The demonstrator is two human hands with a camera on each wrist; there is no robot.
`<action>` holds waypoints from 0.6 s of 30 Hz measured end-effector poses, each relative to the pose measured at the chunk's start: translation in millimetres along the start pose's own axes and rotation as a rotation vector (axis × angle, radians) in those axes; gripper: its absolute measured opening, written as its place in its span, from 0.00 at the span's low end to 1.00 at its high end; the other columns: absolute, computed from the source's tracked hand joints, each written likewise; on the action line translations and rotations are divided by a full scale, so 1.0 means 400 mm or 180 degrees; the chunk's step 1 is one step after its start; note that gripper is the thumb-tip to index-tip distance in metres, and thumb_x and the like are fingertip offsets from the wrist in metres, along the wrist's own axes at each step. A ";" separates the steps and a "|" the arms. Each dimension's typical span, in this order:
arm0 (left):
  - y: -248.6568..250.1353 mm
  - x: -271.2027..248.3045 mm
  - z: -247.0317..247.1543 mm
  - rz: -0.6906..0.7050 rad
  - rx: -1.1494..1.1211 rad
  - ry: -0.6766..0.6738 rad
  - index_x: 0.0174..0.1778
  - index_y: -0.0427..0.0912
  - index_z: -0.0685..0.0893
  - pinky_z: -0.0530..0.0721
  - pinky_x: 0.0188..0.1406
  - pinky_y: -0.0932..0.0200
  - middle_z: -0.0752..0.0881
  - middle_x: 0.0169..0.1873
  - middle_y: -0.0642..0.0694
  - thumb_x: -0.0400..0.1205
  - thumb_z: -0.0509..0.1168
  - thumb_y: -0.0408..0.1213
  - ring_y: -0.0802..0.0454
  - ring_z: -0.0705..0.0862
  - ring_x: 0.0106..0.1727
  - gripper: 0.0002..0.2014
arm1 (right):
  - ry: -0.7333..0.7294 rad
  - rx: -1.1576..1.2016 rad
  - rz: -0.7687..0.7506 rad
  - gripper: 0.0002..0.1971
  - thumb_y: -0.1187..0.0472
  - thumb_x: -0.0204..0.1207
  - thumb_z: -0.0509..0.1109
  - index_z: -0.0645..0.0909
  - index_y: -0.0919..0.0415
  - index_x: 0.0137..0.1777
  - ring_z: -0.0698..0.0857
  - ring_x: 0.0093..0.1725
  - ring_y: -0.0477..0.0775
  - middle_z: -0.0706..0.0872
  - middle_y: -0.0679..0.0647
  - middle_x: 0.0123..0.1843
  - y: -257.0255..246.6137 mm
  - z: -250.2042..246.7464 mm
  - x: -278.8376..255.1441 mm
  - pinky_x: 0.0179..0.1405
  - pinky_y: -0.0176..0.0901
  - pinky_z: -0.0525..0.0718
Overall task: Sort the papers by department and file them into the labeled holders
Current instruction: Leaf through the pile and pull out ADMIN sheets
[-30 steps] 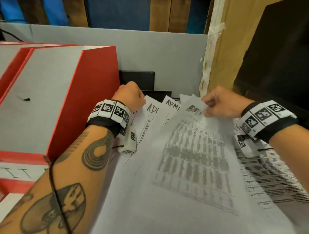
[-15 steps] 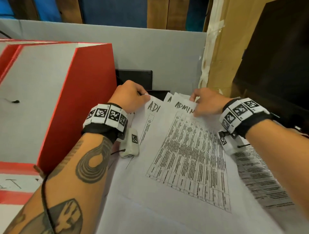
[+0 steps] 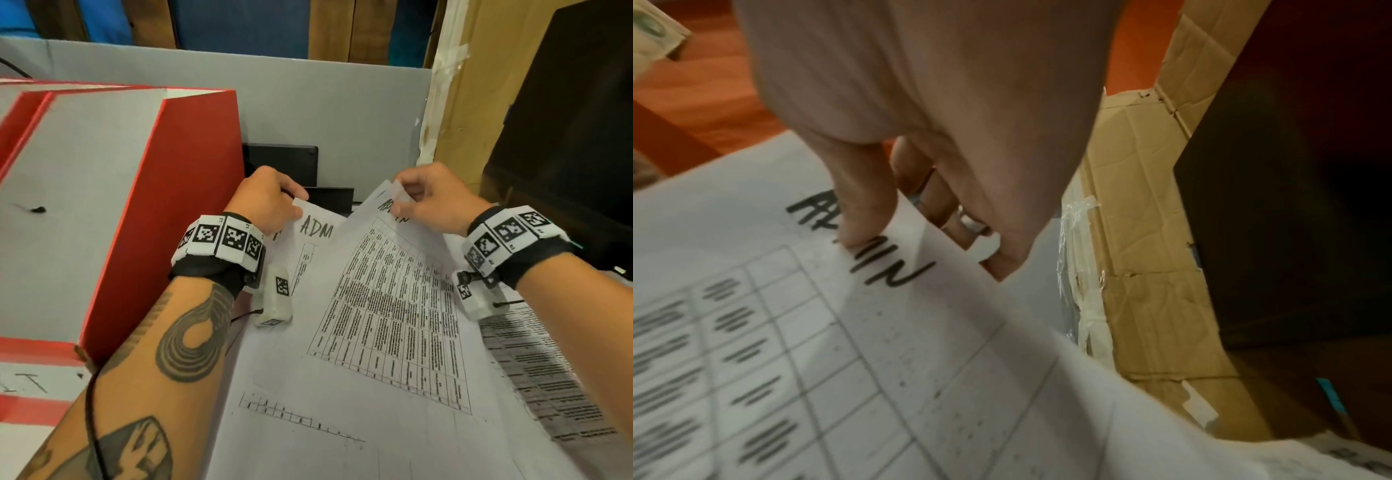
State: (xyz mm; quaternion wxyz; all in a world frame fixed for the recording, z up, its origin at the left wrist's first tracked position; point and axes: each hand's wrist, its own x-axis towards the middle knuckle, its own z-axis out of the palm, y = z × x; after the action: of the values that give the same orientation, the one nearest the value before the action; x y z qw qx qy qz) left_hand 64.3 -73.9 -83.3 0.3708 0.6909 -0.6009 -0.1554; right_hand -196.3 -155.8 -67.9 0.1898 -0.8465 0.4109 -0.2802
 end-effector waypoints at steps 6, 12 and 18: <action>0.000 -0.002 0.005 0.0148 -0.0289 0.0304 0.48 0.51 0.96 0.77 0.35 0.65 0.86 0.33 0.55 0.74 0.84 0.41 0.57 0.81 0.35 0.09 | -0.0342 -0.0219 -0.0176 0.13 0.70 0.78 0.76 0.86 0.48 0.51 0.92 0.53 0.49 0.93 0.47 0.52 -0.068 0.062 -0.007 0.58 0.54 0.91; -0.007 -0.001 0.009 0.0030 -0.0376 0.0430 0.44 0.50 0.96 0.91 0.55 0.48 0.93 0.43 0.49 0.72 0.84 0.47 0.47 0.90 0.52 0.09 | -0.0059 -0.0461 0.0072 0.13 0.62 0.76 0.80 0.87 0.48 0.58 0.83 0.49 0.45 0.85 0.37 0.44 -0.109 0.112 -0.008 0.34 0.28 0.73; 0.000 -0.003 0.015 0.0028 -0.0358 0.0483 0.50 0.46 0.95 0.89 0.48 0.56 0.93 0.45 0.50 0.78 0.80 0.47 0.52 0.91 0.48 0.10 | 0.0260 -0.0492 0.0049 0.13 0.63 0.73 0.82 0.87 0.48 0.54 0.83 0.49 0.43 0.85 0.40 0.42 -0.119 0.109 -0.028 0.34 0.22 0.68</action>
State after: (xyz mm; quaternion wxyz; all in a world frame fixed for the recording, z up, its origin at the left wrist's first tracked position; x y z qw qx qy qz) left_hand 60.2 -74.6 -87.6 0.4542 0.6761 -0.5644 -0.1345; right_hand -146.3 -114.6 -78.6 0.1091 -0.8434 0.4451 -0.2804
